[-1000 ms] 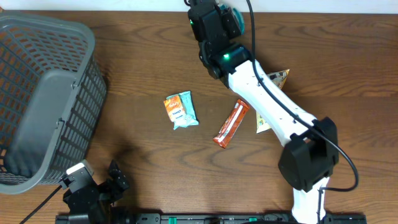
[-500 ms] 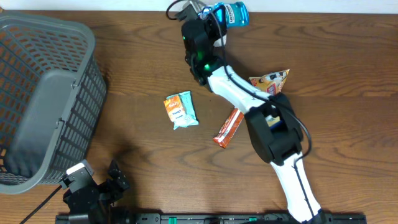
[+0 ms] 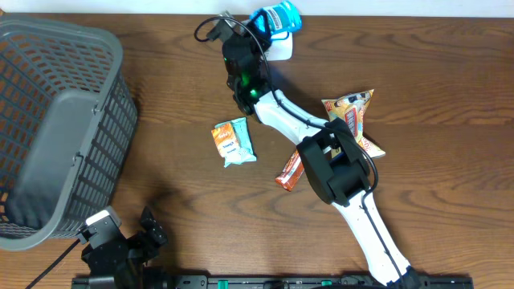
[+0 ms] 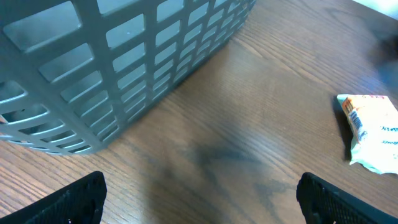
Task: Scan the item barcode
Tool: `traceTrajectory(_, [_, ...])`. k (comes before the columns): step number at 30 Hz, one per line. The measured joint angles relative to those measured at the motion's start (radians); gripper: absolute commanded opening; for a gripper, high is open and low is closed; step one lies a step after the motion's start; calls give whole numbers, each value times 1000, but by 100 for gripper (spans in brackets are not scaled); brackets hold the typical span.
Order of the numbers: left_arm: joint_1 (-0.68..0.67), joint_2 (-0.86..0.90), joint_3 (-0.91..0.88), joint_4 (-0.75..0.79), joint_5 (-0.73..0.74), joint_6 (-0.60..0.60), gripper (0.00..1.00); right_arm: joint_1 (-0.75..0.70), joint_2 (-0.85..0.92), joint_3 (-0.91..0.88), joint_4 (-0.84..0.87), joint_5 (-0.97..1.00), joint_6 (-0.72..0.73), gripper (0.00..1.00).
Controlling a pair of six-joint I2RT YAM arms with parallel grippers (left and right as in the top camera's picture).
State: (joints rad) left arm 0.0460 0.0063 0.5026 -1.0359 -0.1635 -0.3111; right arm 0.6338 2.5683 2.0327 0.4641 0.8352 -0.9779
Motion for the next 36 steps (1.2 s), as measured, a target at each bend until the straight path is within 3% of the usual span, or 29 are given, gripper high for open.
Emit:
traceTrajectory(7, [0,0,0,0,0,0,98,-2,57,111,2,-31,-107,19])
traceTrajectory(22, [0,0,0,0,0,0,98,-1,128,117,-56,-27,-249,16])
traceTrajectory(30, [0,0,0,0,0,0,98,-12,56,117,-254,29,-191,12])
traceTrajectory(36, [0,0,0,0,0,0,98,-57,-54,117,-458,103,-49,12])
